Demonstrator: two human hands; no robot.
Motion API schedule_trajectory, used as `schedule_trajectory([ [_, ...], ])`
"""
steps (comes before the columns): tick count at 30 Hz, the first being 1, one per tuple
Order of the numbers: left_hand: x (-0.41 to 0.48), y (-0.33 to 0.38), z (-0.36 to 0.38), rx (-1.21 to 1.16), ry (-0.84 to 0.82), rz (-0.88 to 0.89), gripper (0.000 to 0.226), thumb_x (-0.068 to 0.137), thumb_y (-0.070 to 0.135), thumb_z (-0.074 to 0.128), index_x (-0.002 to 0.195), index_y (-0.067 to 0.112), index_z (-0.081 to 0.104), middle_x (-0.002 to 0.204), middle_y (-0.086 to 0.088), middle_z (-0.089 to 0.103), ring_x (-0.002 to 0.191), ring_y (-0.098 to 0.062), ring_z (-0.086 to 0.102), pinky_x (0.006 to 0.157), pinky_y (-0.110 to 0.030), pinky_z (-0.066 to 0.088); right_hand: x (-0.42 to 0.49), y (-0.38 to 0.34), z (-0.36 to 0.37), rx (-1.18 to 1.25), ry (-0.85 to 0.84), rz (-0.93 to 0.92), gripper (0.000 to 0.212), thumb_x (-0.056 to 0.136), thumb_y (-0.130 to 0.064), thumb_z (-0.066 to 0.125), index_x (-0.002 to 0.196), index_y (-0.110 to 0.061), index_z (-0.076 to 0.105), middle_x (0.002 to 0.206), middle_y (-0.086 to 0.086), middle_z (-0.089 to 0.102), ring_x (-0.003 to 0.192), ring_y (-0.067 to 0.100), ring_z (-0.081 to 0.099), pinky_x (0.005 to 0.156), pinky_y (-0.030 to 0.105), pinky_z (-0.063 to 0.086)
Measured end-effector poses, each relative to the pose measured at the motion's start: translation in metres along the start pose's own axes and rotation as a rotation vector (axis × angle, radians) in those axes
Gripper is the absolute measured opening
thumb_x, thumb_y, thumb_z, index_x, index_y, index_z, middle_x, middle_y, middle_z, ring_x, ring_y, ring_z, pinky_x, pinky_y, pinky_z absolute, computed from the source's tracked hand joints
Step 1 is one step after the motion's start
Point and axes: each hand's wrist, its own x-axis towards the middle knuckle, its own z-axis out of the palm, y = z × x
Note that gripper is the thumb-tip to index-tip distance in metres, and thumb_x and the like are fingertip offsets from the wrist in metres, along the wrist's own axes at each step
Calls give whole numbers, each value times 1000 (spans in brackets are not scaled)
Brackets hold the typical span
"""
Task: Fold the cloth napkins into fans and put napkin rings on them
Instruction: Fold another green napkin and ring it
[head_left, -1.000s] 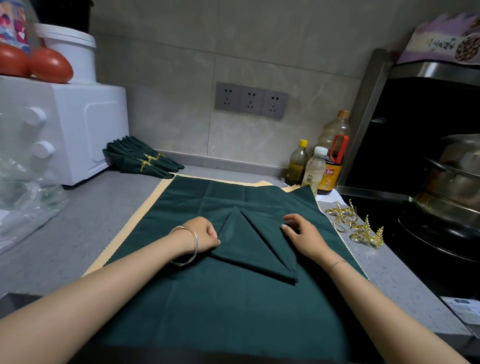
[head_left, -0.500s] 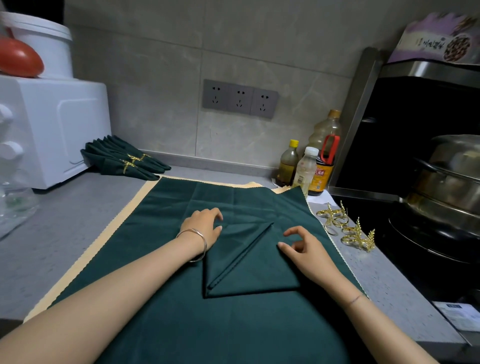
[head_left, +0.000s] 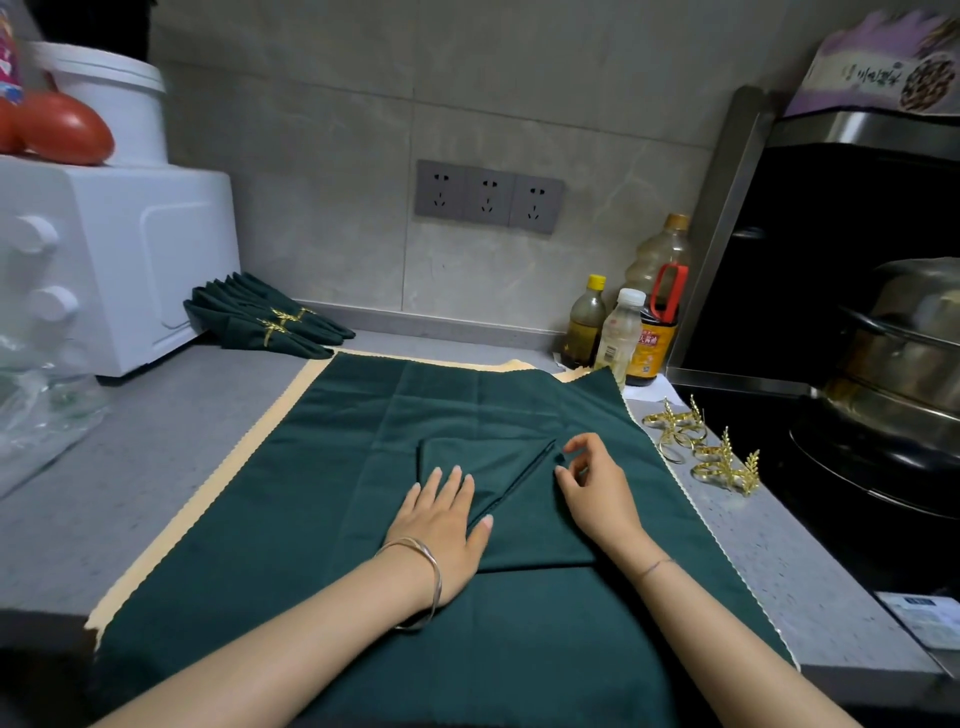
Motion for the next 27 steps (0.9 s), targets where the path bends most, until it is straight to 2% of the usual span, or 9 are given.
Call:
schedule_trajectory([
  [3,-1,2,1,15,19,-8,57,104,38,12,153,15,-5,160,2,-12,146,-16,-15,118,-32,-7,0,0,-2,-141,27,-60,14,88,-15,59,100,-19,52,84,-4,53,79,17,54,65,27,36],
  [5,-2,2,2,6,25,-14,56,104,35,12,153,15,-5,160,2,-12,146,-16,-15,118,-32,-7,-3,-2,-4,-275,43,-260,16,89,-18,59,106,-17,61,103,-5,57,96,15,56,80,27,37],
  [7,-2,3,2,-1,32,-18,55,104,34,12,153,13,-5,160,2,-12,146,-16,-15,118,-31,-7,-7,-10,-2,-314,-95,-465,24,94,-19,54,114,-18,66,124,-5,59,116,13,53,98,28,36],
  [9,-2,3,3,3,48,-20,55,104,34,12,152,12,-5,160,1,-12,146,-16,-14,119,-31,-7,-13,-19,3,-338,-361,-540,35,100,-22,43,133,-22,54,144,-9,44,136,6,35,112,25,20],
  [10,-1,3,4,4,57,-20,55,104,33,12,152,12,-4,160,1,-11,146,-16,-14,119,-31,-7,-16,-20,6,-367,-485,-529,39,102,-25,36,141,-24,44,150,-13,33,140,2,23,115,23,10],
  [12,-1,3,5,-1,71,-17,55,104,33,11,152,12,-4,160,1,-10,146,-15,-13,119,-30,-8,-16,-20,11,-420,-627,-470,45,104,-30,27,149,-27,26,155,-16,18,143,-2,8,114,21,-3],
  [15,-1,1,7,-19,91,-5,53,104,33,10,153,16,-2,160,1,-9,146,-15,-13,119,-29,-8,-9,-18,13,-462,-664,-390,50,104,-35,22,152,-26,12,158,-15,5,143,-2,-1,113,20,-8],
  [21,-5,0,8,-65,91,29,52,101,48,13,151,38,2,160,2,-10,146,-16,-15,118,-30,-10,15,-11,15,-548,-620,-273,53,104,-38,19,152,-19,6,159,-8,0,145,3,-3,115,23,-7],
  [27,-6,1,6,-55,74,26,50,102,45,14,151,41,3,160,1,-9,146,-18,-14,118,-31,-9,36,-4,17,-548,-595,-177,54,104,-38,20,152,-17,8,160,-4,2,146,8,-1,116,28,-4],
])
